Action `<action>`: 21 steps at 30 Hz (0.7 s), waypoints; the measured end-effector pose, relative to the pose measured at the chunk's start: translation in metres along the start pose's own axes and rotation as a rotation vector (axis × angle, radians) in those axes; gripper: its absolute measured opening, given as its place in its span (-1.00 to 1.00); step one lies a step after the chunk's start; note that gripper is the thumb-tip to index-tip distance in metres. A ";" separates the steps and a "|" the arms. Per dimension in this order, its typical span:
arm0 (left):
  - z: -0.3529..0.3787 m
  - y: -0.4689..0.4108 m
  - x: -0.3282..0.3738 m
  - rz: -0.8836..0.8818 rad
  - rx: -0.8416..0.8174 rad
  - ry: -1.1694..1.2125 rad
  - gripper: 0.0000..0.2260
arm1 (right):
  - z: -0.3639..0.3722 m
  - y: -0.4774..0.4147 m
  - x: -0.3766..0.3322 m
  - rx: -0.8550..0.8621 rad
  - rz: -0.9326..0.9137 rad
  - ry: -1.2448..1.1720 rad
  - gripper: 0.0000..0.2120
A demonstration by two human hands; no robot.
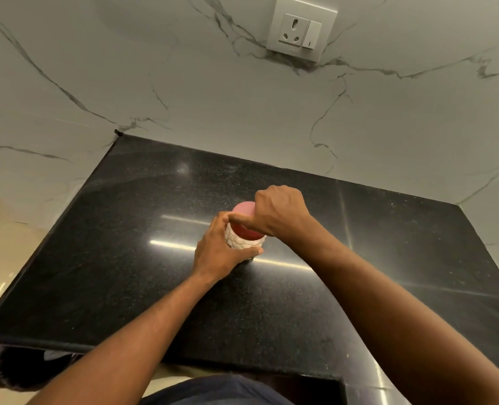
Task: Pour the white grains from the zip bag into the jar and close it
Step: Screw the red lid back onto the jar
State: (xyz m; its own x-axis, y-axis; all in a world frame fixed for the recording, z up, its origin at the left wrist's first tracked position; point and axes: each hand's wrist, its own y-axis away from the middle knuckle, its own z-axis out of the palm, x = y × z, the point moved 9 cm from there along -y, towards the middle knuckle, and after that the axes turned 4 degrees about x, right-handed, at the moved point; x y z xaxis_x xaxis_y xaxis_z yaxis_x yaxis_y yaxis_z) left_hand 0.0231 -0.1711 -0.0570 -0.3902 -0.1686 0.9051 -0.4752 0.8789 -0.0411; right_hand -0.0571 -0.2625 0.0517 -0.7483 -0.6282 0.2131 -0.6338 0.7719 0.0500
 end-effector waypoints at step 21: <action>0.002 -0.003 -0.001 0.014 -0.015 -0.061 -0.23 | 0.007 0.006 -0.001 -0.356 -0.070 -0.124 -0.69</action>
State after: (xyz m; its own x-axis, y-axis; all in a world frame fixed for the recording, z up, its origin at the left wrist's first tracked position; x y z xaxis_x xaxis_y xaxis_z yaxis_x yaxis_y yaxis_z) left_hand 0.0233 -0.1740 -0.0582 -0.4442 -0.1825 0.8771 -0.4573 0.8881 -0.0468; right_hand -0.0619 -0.2580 0.0454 -0.7374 -0.6708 0.0790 -0.5927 0.6987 0.4007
